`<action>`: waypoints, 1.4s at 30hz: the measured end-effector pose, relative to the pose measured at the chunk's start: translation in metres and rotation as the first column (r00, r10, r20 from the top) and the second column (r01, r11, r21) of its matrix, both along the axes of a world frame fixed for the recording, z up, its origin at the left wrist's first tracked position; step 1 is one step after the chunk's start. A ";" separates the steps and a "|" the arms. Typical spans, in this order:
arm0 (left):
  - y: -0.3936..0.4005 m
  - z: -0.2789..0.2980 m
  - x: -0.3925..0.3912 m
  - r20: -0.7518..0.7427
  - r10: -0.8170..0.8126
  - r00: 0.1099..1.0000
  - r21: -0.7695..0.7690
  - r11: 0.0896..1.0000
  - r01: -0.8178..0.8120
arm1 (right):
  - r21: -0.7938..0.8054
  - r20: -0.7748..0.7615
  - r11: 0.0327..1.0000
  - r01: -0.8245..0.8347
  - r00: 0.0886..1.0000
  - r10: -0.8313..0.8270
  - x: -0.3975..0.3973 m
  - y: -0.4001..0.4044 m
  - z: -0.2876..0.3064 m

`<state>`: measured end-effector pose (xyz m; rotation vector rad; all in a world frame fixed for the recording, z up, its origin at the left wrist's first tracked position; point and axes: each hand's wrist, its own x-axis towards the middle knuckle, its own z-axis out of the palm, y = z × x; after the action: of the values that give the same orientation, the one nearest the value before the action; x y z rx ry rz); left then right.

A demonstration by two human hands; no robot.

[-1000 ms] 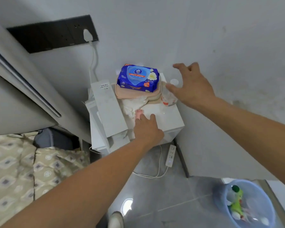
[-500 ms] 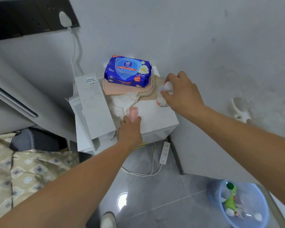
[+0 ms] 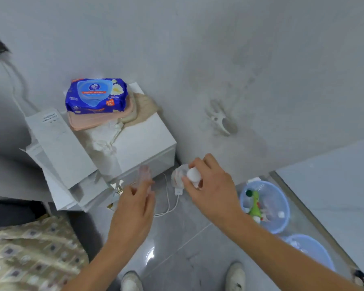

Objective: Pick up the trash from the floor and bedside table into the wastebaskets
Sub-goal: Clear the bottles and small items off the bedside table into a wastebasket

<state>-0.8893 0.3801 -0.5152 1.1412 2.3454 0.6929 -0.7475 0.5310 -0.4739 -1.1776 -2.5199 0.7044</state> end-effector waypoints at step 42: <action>0.251 -0.289 0.388 0.366 -0.076 0.927 -0.494 0.829 0.263 | -0.457 0.299 0.553 0.696 0.706 -0.642 0.407 0.130 -0.310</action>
<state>-0.5017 0.6312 -0.8046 0.8792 1.9313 0.1194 -0.3410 0.6614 -0.7843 -2.2419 -1.6678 1.1741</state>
